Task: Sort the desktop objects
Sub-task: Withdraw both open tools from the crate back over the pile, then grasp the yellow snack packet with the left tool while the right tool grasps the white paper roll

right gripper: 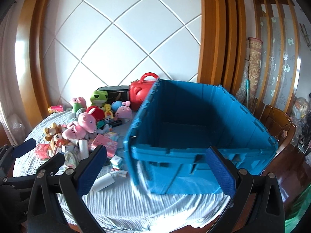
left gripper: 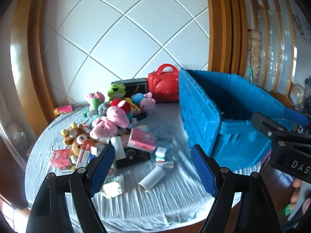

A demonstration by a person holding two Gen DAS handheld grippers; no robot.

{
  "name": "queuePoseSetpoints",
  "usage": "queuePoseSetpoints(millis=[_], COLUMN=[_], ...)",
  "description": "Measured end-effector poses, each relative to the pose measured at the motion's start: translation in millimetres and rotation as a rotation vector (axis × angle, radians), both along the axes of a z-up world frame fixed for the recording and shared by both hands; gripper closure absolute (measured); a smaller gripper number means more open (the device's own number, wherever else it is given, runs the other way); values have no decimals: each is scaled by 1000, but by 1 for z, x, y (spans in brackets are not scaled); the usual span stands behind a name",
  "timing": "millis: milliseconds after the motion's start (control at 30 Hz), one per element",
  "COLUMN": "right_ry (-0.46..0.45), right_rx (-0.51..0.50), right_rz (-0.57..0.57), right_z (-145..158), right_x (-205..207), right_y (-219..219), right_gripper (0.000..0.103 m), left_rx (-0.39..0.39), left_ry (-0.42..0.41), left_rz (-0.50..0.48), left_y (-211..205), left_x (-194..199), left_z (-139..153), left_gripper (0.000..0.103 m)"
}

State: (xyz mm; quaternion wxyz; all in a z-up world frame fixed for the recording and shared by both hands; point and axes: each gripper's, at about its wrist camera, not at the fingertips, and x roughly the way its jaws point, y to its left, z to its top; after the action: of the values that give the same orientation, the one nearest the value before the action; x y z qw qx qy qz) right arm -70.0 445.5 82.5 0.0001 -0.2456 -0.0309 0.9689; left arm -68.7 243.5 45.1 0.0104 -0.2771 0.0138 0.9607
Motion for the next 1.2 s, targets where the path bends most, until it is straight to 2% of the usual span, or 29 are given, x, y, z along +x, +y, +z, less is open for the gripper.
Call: queuePoseSetpoints(millis=[200,333,467,700,1000,1167,1200], right_ry=[56,37,-119,-356,-532,-602,-608], right_rx=[-7,-66,-106,-97,-149,-138,-143], right_rz=[27,125,184,161,69,32,24], right_z=[-22,-54,-107,-195,-270,-296,-298], right_x=[19,17,-11,-71,-141,-158,-160], right_y=[-68,-106,-132,-152,-141,-148,-149], right_gripper=[0,0,0,0,0,0,0], left_rx=[-20,-24,-10,-9,-24,-22,-27], left_ry=[-42,-120,-205,-351,-467,-531,-541], left_rz=[95,154,203,218,201,144,130], left_y=[-68,-106,-130,-137,-128,-126,-126], left_x=[12,9,-4,-44,-95,-117,-122], left_z=[-34,-69,-107,-172,-236,-266,-272], left_gripper=[22,22,22,22,24,33,38])
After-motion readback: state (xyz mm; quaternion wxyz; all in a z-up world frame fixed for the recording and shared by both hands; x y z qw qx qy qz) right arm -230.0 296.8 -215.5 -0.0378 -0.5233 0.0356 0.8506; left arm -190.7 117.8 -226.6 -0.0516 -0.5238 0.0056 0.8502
